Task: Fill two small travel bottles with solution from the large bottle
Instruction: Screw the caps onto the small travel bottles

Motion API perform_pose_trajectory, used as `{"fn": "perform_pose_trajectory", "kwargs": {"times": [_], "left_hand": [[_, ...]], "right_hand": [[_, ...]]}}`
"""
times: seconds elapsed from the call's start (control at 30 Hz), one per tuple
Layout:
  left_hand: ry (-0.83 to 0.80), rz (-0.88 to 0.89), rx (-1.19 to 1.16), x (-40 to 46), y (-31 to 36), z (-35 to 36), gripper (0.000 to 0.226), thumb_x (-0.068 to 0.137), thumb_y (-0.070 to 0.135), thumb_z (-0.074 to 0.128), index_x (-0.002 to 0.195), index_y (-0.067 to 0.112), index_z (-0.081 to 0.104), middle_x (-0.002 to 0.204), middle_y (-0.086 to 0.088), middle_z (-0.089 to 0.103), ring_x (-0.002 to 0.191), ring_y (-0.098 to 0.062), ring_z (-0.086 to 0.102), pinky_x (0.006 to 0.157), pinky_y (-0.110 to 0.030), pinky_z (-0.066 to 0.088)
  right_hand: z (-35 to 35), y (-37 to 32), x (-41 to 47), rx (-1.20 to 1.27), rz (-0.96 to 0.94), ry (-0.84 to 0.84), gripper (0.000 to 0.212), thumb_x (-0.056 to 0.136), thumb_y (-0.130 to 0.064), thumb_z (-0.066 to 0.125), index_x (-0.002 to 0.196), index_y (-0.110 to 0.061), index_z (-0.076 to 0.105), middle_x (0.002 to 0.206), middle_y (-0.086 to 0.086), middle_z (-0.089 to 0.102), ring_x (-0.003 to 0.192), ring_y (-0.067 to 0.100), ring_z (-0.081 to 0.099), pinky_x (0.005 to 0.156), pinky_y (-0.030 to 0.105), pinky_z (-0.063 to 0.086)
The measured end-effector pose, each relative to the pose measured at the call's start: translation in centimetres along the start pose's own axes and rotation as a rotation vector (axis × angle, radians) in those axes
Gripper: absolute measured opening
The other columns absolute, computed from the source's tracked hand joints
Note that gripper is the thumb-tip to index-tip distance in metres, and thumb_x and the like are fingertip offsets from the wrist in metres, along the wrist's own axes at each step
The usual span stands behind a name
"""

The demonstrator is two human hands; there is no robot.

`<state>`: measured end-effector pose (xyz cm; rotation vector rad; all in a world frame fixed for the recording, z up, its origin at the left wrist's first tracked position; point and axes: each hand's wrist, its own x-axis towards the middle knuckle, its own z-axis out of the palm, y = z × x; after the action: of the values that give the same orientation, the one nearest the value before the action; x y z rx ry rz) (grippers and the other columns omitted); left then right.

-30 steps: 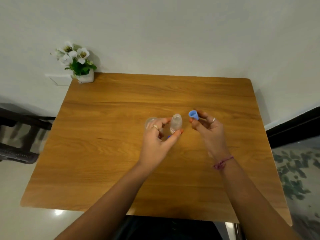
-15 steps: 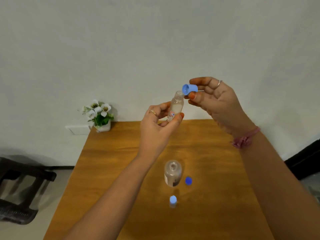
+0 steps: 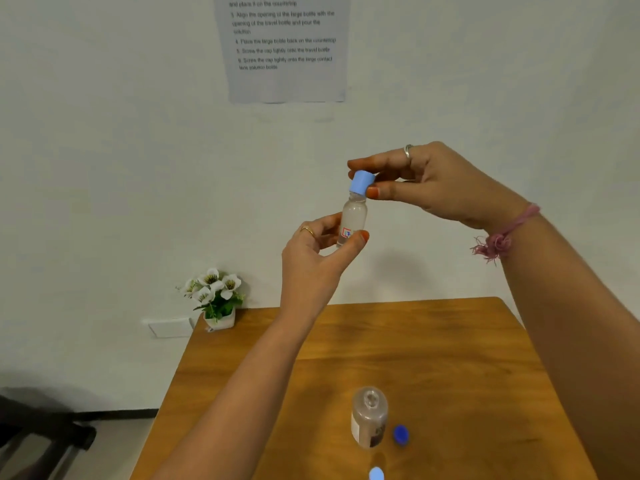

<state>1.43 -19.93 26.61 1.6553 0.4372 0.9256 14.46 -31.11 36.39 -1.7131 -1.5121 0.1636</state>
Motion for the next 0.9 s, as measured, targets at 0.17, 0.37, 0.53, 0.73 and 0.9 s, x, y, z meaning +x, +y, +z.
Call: {"fn": "perform_pose_trajectory", "kwargs": {"times": [0.17,0.37,0.53,0.73,0.9], "left_hand": [[-0.019,-0.010,-0.028,0.8,0.8,-0.3,0.031,0.078,0.030,0.078,0.107,0.025,0.067,0.100,-0.001,0.072,0.094,-0.018,0.068,0.089,-0.044,0.056],[-0.027,-0.019,-0.054,1.3,0.6,-0.6,0.026,0.077,0.028,0.079,0.101,0.031,0.068,0.098,-0.003,0.073,0.095,-0.020,0.069,0.089,-0.047,0.055],[-0.037,-0.044,-0.063,1.2,0.0,-0.5,0.026,0.077,0.027,0.080,0.099,0.032,0.068,0.096,-0.003,0.074,0.095,-0.022,0.069,0.089,-0.048,0.055],[-0.048,-0.058,-0.113,1.0,-0.1,0.2,0.035,0.076,0.027,0.080,0.109,0.021,0.070,0.098,-0.005,0.074,0.096,-0.023,0.069,0.091,-0.048,0.054],[-0.056,-0.043,-0.124,1.3,0.3,0.3,0.037,0.076,0.028,0.080,0.110,0.023,0.069,0.099,-0.004,0.074,0.097,-0.023,0.069,0.091,-0.047,0.054]], "right_hand": [[-0.3,-1.0,1.3,-0.065,0.012,-0.025,0.033,0.091,-0.011,0.058,0.123,-0.022,0.060,0.115,-0.006,0.066,0.103,-0.001,0.059,0.090,0.014,0.046],[-0.2,-0.9,2.3,-0.042,0.054,0.092,0.022,0.078,-0.026,0.074,0.099,-0.027,0.071,0.090,-0.013,0.069,0.075,0.007,0.059,0.067,0.008,0.045],[-0.4,-1.1,3.2,-0.196,0.072,0.007,0.023,0.073,-0.034,0.077,0.094,-0.026,0.074,0.088,-0.011,0.070,0.069,-0.002,0.056,0.065,0.012,0.046],[-0.4,-1.0,3.5,-0.384,0.163,0.004,0.055,0.059,-0.073,0.061,0.081,-0.023,0.067,0.067,-0.008,0.068,0.061,0.001,0.059,0.055,0.013,0.046],[-2.6,-1.1,2.4,-0.097,0.179,-0.138,0.071,0.069,-0.064,0.058,0.130,-0.030,0.050,0.117,-0.018,0.063,0.103,0.000,0.061,0.080,0.014,0.049]]}}
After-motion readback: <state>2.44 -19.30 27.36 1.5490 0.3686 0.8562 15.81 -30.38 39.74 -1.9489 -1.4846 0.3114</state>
